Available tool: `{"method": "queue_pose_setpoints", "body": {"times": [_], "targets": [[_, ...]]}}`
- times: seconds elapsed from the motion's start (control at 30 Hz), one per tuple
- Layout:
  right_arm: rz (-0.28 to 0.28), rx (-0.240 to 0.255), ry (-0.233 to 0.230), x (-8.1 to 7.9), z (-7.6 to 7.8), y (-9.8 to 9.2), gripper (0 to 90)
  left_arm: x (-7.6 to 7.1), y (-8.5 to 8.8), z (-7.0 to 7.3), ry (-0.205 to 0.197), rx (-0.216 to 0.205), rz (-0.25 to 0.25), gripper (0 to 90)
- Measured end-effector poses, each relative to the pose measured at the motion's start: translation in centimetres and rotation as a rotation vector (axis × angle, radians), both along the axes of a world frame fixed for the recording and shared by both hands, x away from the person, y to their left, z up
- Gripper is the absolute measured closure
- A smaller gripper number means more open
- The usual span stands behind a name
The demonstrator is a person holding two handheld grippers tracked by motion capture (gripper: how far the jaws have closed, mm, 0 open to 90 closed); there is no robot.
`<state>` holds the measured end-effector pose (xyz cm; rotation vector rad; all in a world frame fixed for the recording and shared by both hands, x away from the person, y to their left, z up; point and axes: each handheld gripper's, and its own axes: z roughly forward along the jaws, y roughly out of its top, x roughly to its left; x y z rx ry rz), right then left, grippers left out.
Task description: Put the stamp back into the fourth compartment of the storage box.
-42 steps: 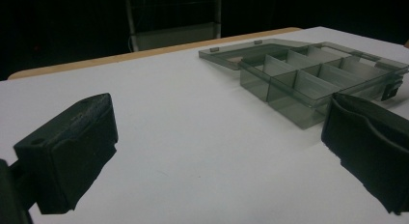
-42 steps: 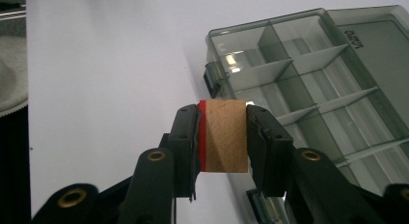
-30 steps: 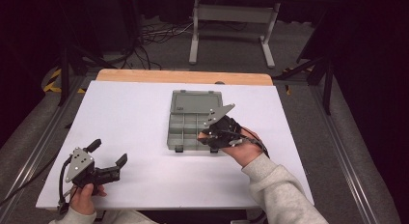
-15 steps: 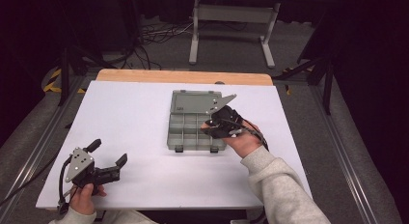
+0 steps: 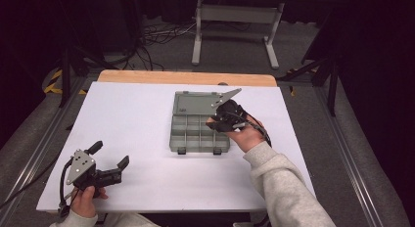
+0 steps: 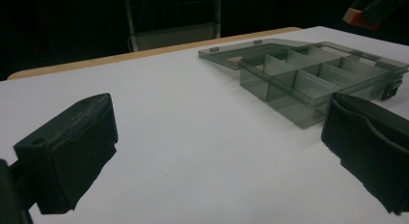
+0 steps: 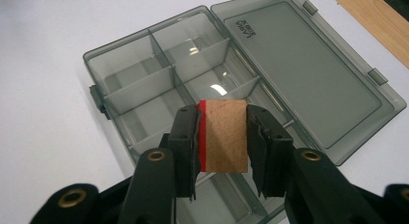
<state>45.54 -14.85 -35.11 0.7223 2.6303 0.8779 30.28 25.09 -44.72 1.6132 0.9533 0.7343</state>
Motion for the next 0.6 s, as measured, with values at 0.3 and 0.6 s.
{"method": "queue_pose_setpoints", "body": {"times": [0.3, 0.6], "targets": [[-0.040, -0.001, 0.017, 1.3, -0.6, -0.6, 66.4, 0.0, 0.0, 0.0, 0.001, -0.002, 0.001, 0.2], [-0.078, -0.002, 0.036, 2.3, -1.3, -1.2, 66.3, 0.0, 0.0, 0.0, 0.000, -0.002, 0.000, 0.2]]}}
